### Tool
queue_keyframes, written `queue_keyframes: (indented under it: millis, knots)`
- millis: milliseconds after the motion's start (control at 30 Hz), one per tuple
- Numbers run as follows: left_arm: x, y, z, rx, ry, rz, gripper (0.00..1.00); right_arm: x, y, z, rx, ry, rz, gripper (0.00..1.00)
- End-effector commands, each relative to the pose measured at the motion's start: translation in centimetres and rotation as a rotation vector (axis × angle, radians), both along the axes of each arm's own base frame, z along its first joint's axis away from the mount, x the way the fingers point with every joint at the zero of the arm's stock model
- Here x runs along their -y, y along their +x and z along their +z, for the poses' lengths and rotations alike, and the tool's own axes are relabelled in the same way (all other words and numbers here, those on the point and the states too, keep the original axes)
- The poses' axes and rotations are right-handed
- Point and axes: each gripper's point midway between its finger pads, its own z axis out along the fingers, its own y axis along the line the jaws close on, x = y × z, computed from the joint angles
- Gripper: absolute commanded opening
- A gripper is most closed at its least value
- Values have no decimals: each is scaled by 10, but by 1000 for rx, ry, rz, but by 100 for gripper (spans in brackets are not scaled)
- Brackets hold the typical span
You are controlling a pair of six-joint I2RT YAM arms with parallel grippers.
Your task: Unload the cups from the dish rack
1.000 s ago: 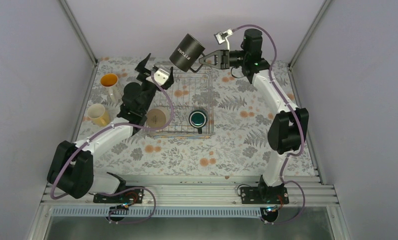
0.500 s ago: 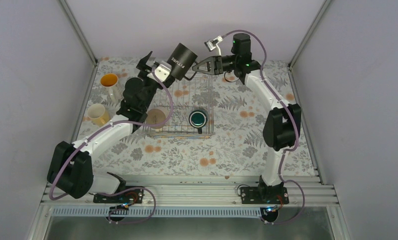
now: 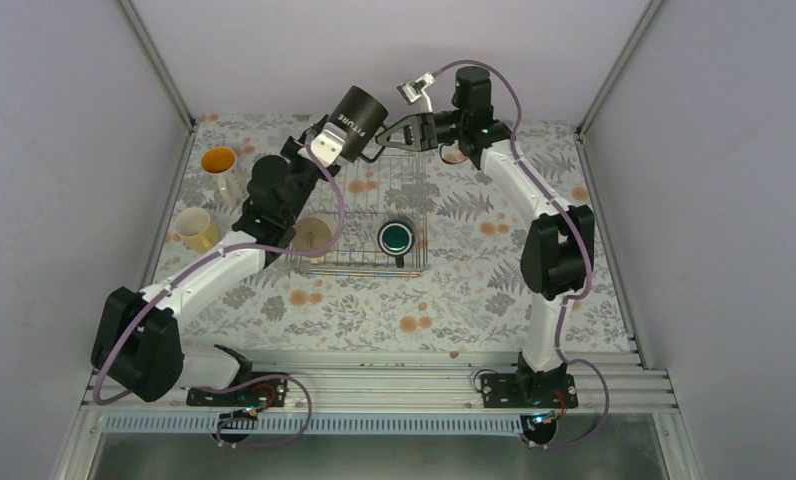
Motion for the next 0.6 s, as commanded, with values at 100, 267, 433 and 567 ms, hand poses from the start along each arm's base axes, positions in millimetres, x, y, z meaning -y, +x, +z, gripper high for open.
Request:
queue_keyframes:
  millis: [100,267,433,567]
  knots:
    - [-11,-14,71,145,-117,18,3,-18,-7,-4,80,36,76,46]
    - [-20,-21,79,174,-99,53,2,-16,25,-12,202,-30,-87,74]
    - [-34,-27,85,185,-16,123,2,-1,59,-30,297,-141,-245,99]
    - [-55,-30,92,179,98,212,2,12,75,-47,420,-274,-341,100]
